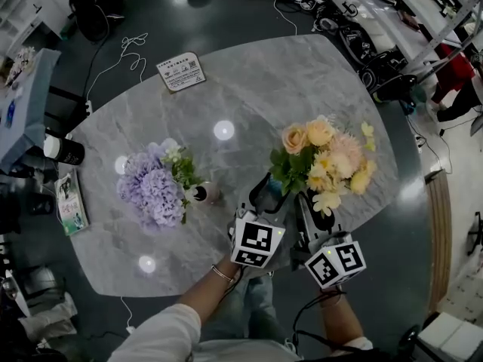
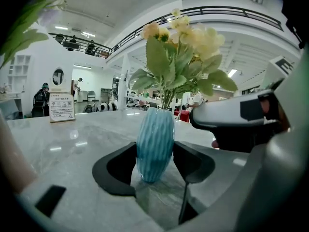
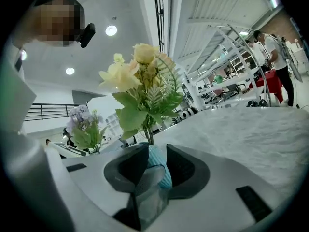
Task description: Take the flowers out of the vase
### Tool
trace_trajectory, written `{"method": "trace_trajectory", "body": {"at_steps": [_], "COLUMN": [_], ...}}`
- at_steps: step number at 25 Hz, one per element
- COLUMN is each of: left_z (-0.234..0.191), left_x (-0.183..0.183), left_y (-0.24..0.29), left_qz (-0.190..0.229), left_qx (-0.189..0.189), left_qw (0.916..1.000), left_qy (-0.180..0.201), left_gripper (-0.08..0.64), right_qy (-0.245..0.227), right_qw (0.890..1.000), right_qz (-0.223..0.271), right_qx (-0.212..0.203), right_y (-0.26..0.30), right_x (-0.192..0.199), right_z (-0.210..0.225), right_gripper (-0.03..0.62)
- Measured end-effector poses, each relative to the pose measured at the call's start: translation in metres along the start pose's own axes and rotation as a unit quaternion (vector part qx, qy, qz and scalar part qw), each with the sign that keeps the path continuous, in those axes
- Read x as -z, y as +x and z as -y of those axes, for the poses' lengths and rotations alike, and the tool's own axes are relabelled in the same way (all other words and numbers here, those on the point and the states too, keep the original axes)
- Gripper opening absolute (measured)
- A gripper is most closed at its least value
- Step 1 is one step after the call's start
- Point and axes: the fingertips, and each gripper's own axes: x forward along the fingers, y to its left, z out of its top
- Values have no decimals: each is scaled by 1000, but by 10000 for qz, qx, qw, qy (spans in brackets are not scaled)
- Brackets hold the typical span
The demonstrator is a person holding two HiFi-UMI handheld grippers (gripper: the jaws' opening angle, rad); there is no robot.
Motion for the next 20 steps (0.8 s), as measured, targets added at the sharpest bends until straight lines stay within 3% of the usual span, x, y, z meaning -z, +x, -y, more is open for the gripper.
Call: {"method": "trace_trajectory", "body": {"at_steps": [12,20], "left_z": [3,5], "left_x": [7,6], "left_y": [0,-1], "left_qz": [-82,-108], "left_qx": [16,32], "left_qw": [10000,9999], "left_qy": [22,0], "left_gripper": [250,250], "right_qy": [-119,-195], "right_qw": [9984,9978], "right_qz": [10,57], "right_qx": [-560,-631], "right_y": [29,40], "right_x": [-15,-19], "right_z": [-13,-18], "right_gripper": [86,86]}}
